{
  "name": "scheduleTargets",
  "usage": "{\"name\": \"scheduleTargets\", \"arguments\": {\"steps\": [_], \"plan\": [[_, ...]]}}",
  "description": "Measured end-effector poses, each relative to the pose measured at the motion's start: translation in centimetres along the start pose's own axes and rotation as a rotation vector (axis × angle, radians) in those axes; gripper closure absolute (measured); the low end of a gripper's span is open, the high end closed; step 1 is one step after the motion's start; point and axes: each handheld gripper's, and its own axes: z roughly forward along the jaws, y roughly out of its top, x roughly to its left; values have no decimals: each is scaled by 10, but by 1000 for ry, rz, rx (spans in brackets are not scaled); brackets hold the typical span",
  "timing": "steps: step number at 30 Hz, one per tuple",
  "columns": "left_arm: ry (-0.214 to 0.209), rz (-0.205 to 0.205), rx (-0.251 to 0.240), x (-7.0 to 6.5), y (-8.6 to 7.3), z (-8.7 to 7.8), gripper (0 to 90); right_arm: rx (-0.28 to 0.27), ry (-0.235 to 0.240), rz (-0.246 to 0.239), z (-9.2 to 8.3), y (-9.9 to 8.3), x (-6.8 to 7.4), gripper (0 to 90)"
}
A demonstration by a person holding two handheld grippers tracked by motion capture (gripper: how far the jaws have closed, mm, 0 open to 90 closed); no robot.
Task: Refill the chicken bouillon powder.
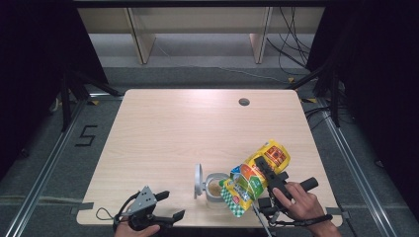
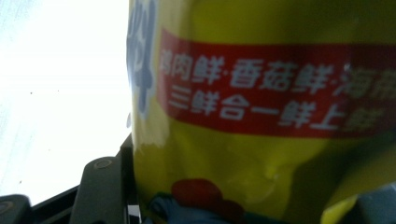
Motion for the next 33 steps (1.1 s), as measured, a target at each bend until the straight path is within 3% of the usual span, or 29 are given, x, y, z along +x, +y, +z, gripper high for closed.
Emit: {"name": "scheduleTargets", "arguments": {"steps": [2, 3, 4, 6, 7, 8, 10, 11, 12, 14, 15, 16, 17, 18, 20, 24, 27, 29, 31, 33], "plan": [[0, -2, 1, 0, 0, 0, 159, 4, -1, -3, 0, 0, 0, 391], [-2, -4, -1, 0, 0, 0, 160, 12, 6, 22, -1, 0, 2, 391], [-2, 1, -1, 0, 0, 0, 160, 0, -1, -19, -1, -1, -1, 391], [1, -26, -25, -2, 0, 1, 160, -3, 4, -39, 0, -1, -2, 391], [4, 5, 1, 0, 0, -1, 160, 4, -10, 15, 0, 0, 2, 391], [2, 6, 1, 0, 0, -1, 159, -1, -16, -3, 0, 0, 0, 391], [3, 5, 2, 0, 1, -1, 160, 8, -3, 14, 0, 0, 2, 392], [0, 5, 4, 0, 0, -1, 159, 2, 0, -34, 0, 0, 0, 391], [0, 3, 0, 0, 0, -1, 160, 11, 2, 2, 0, 0, 2, 392], [3, 5, 3, 0, 1, -1, 159, 6, 1, -16, -1, 0, 1, 392], [3, 5, 3, 0, 1, -1, 160, 16, 5, 20, 0, 0, 3, 392], [2, 6, 3, 0, 1, -1, 160, 11, 3, -8, 0, 0, 2, 392], [2, 5, 3, 0, 0, -1, 159, 15, -4, -4, -1, 0, 2, 392], [-2, -26, -26, -2, 0, 1, 159, 11, -1, -5, -1, 0, 2, 392], [-1, -27, -25, -2, 0, 1, 159, 8, -16, -19, 0, 1, 1, 392], [0, -22, -21, -1, 0, 1, 160, 25, 22, -2, -1, 0, 3, 392], [-2, -27, -28, -2, 0, 1, 160, 24, 18, 6, -1, 1, 3, 393], [-1, -28, -28, -2, 0, 1, 160, 7, 2, -22, 0, 1, 1, 393], [-2, -27, -28, -2, 0, 1, 160, 16, 1, 8, -1, 0, 3, 393], [-4, -25, -21, -1, 0, 1, 160, 3, 2, -30, 0, 0, 0, 393]]}}
